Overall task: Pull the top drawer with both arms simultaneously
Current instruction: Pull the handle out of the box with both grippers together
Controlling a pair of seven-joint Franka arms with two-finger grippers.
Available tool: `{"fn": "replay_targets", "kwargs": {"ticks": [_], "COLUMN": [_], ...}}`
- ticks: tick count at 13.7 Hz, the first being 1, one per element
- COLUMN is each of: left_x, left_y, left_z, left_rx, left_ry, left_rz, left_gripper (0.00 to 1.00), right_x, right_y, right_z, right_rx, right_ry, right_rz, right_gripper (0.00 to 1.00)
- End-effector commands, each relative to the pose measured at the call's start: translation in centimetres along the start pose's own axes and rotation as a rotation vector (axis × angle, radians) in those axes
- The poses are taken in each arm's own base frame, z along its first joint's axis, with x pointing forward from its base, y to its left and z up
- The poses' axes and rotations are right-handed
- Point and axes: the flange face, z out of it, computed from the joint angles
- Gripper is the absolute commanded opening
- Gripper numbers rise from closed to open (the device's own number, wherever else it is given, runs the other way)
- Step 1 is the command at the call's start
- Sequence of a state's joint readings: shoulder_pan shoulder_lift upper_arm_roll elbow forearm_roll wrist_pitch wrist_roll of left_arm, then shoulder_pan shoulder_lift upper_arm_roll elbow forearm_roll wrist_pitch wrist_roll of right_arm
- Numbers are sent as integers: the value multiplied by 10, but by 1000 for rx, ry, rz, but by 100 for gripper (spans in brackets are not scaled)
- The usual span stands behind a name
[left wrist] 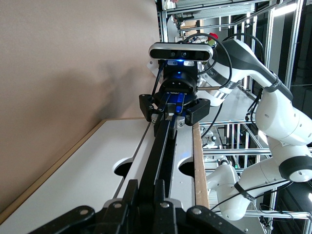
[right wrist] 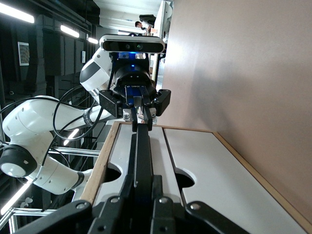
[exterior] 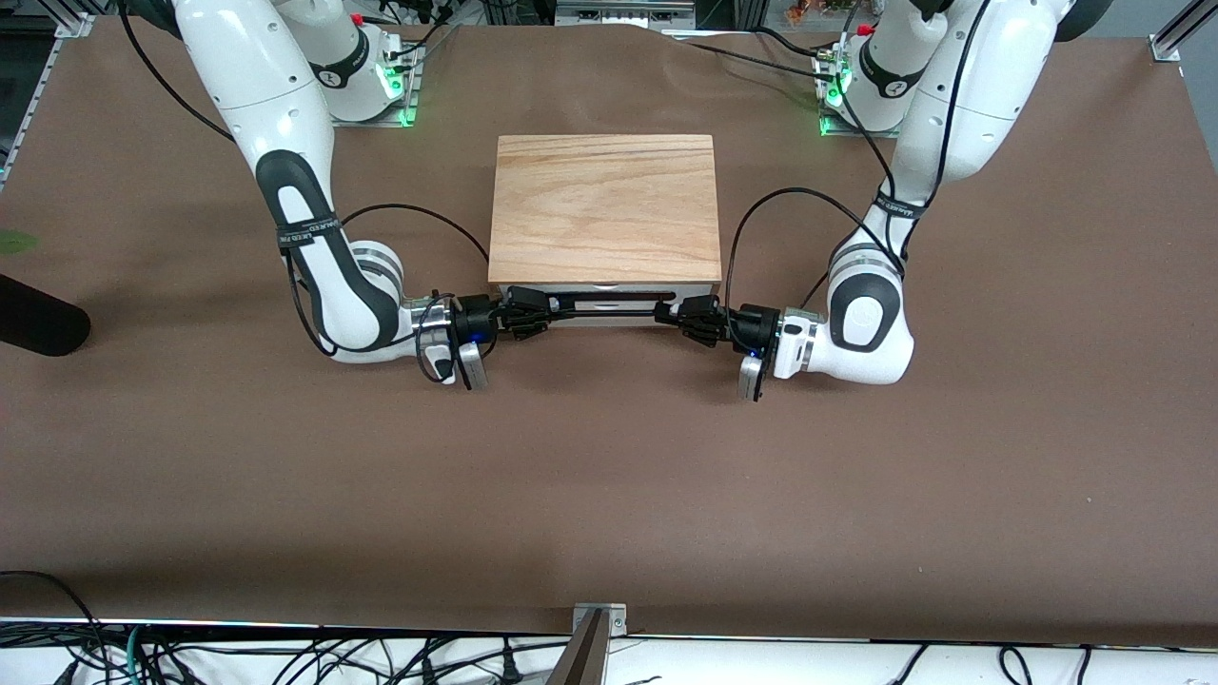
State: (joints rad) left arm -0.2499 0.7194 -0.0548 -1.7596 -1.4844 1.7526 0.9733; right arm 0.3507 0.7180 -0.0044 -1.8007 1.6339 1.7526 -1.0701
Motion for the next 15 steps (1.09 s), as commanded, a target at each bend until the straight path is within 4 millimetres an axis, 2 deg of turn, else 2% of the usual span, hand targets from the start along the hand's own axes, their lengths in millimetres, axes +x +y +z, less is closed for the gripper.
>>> {"fn": "replay_targets", "kwargs": {"ticks": [1,6,9,12,15], "left_x": [15,50,79,107,128], "left_y": [-4,-2,2,0,2], "left_z": [-1,-7,-14,-31,-40], "left_rx": [-25,-26,-25,-5,6], "left_ry": [47,61,77,103,120], "left_rz": [30,12,-13,-34,-52], "left_gripper": [6,6,6,6,6], "right_x": [26,74,102,119,136], "right_y": [-17,-19,-20,-20,-21], "right_z": [1,1,1,-2,3], "right_rx": [12,18,8,-20,-31], "right_ry": [16,34,55,96,118], "right_rz": [-5,22,48,43,43], "right_gripper": [0,0,0,0,0]}}
